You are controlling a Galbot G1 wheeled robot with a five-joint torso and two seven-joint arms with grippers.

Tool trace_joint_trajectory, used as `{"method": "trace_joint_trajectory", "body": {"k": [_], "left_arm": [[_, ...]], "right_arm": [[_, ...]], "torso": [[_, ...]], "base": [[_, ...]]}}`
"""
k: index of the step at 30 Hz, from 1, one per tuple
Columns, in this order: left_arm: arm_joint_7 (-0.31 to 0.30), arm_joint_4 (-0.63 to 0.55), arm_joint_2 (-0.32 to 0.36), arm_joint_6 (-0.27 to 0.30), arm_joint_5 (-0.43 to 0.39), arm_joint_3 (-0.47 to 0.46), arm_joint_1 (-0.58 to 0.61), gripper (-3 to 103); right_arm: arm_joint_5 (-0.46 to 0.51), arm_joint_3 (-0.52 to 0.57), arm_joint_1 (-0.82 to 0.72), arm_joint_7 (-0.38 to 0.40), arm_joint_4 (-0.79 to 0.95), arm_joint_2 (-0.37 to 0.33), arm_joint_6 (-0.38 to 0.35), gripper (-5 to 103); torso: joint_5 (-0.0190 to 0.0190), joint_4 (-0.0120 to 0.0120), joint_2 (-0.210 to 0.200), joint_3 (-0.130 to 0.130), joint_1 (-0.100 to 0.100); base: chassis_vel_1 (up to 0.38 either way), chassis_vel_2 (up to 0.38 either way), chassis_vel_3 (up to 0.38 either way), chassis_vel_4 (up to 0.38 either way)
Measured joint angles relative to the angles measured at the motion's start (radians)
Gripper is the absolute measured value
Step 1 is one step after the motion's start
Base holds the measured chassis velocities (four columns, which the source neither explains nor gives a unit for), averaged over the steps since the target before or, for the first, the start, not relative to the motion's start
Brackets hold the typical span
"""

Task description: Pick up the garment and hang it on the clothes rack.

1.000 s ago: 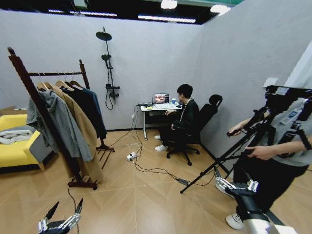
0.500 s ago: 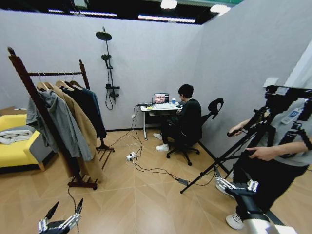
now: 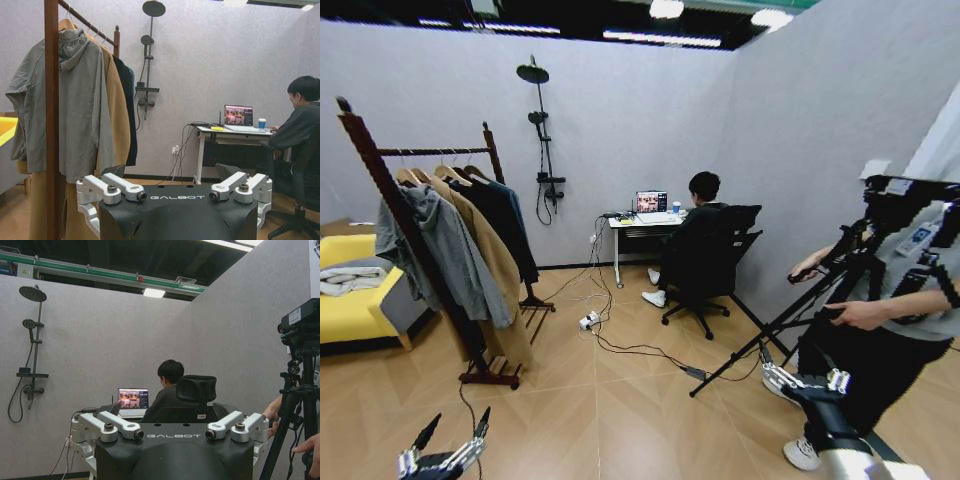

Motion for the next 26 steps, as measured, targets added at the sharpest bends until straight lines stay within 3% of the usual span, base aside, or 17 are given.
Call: {"method": "trace_joint_trajectory", "body": {"k": [26], "left_arm": [[0.0, 0.0, 0.0, 0.0, 0.0, 0.0, 0.0, 100]], "right_arm": [[0.0, 0.0, 0.0, 0.0, 0.0, 0.0, 0.0, 100]], "torso": [[0.0, 0.0, 0.0, 0.0, 0.0]], "base": [[0.0, 0.0, 0.0, 0.0]]}}
